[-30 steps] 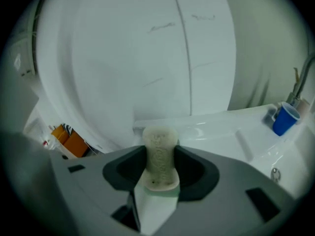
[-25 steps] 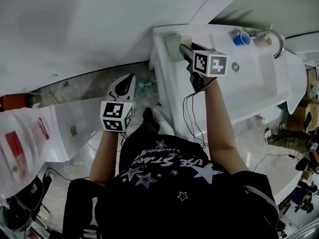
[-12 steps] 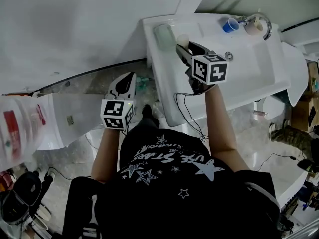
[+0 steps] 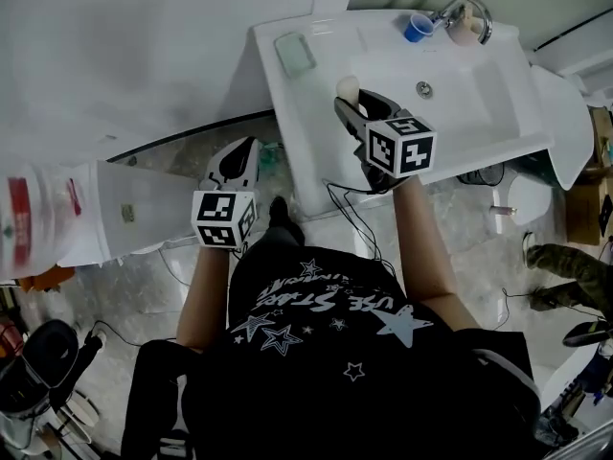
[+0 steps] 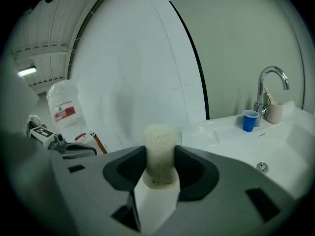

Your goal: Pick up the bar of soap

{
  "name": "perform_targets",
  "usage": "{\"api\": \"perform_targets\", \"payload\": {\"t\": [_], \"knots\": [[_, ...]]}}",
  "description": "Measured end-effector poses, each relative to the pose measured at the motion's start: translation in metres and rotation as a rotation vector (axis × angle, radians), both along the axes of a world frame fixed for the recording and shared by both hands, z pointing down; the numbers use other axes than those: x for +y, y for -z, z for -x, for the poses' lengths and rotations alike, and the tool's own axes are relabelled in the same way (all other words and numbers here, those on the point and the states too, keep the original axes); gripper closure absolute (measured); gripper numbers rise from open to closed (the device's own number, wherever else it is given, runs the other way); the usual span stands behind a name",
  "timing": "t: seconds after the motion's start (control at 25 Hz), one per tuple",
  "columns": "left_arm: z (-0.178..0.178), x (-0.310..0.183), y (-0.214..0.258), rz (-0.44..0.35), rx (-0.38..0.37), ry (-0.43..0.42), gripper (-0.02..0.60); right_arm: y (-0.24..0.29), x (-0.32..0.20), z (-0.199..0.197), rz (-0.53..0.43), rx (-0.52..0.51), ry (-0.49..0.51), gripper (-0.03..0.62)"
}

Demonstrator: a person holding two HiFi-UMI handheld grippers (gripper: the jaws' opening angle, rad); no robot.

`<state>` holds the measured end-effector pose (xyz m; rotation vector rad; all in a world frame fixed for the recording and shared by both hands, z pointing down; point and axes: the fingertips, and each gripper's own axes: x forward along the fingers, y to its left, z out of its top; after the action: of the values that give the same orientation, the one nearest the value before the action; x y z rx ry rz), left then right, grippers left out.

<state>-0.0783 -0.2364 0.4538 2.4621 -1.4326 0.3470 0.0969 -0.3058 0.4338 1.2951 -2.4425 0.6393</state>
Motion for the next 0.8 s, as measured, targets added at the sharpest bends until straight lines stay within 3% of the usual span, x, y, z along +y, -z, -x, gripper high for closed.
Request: {"api": "perform_targets", "payload": {"t": [0.8], "knots": [[-0.06,0.125,0.012,-0.062,-0.042,-0.019,0.572,-0.004,0.139,-0.052,-0.039,0.002,0.021,0.41]]}}
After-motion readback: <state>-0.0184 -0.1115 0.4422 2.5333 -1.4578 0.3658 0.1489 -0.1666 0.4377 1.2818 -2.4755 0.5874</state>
